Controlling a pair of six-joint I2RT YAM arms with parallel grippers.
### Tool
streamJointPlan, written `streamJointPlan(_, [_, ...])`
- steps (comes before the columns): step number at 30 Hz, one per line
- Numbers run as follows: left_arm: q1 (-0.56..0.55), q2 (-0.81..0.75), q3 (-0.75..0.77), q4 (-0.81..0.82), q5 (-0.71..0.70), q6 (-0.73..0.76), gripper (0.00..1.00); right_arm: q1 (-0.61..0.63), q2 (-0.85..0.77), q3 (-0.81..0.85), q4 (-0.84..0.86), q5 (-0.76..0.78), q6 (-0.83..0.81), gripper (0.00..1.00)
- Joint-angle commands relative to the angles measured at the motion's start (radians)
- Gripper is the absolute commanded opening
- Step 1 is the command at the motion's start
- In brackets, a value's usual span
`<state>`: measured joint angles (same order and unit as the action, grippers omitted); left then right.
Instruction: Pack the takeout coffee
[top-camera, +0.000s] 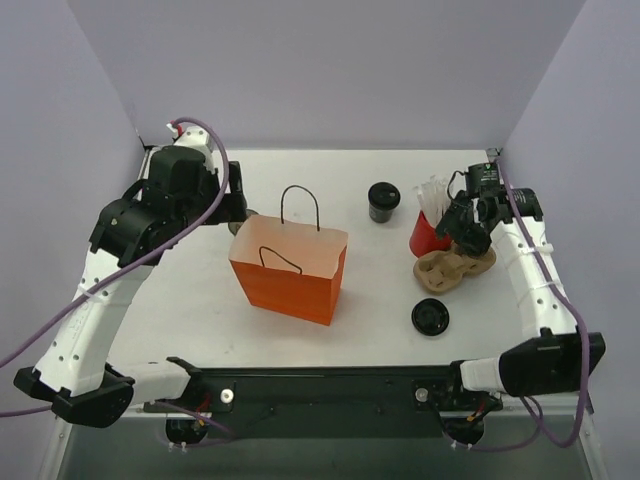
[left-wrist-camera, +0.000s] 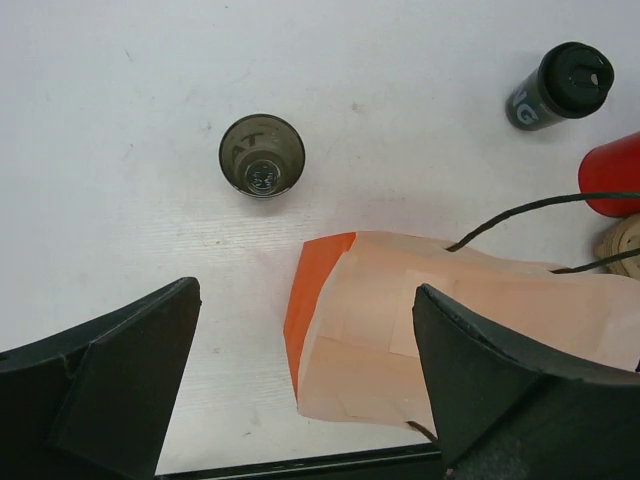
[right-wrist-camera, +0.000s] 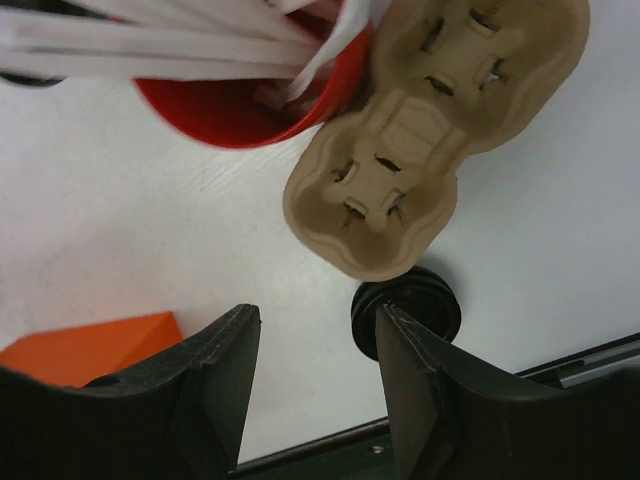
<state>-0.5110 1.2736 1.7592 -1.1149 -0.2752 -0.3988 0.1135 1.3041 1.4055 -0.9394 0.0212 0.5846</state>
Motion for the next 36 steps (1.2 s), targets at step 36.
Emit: streamJointPlan(36, [-0.090,-0.114,-0.389,0.132,-0.202,0.049,0.82,-0.250,0.093,-0.436,0.427,0.088,0.368,0.38])
